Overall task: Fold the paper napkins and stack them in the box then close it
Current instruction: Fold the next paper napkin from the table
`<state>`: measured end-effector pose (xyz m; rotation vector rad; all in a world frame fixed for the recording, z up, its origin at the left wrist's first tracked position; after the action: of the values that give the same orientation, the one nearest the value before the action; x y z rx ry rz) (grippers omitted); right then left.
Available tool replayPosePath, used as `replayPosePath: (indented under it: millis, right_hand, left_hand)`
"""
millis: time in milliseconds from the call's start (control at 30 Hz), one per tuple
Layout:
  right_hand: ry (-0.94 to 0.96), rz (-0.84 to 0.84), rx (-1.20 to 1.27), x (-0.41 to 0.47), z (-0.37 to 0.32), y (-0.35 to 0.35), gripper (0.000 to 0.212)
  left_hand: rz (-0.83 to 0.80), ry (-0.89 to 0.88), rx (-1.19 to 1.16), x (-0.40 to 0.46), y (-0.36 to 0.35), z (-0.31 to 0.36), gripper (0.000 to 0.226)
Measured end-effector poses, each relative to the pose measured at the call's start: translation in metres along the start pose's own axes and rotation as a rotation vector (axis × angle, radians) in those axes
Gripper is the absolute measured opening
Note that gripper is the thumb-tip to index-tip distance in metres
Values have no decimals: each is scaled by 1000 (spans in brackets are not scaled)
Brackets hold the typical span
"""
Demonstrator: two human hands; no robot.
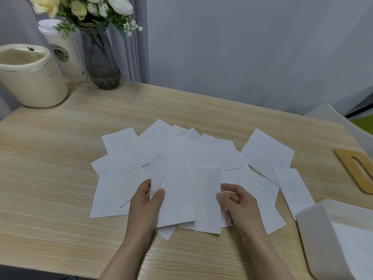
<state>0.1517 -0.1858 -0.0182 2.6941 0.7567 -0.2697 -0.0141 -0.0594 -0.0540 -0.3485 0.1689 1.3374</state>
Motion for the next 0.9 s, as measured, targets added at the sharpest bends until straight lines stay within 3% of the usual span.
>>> replayPosePath:
  millis: [167,533,900]
  right_hand:
    - [45,32,-54,-5,1,-3,6]
    - [117,251,-142,7,-4,25,10]
    - [-103,-40,229,0,-30,11,9]
  left_hand:
    - [-4,2,2,0,1,1,24]
    - [-25,11,12,1,2,0,26]
    - [-20,45,23,0,3,2,23]
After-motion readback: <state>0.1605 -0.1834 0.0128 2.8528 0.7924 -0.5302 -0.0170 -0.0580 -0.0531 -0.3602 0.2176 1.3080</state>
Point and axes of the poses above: each hand's wrist, its own x-axis towards the middle knuckle, its own y-axis out of the back of the hand, z = x × y, the point moved 1 cm from there along x, towards the middle knuckle, and after that the axes turned 10 degrees about z, right-handed, at the moved point
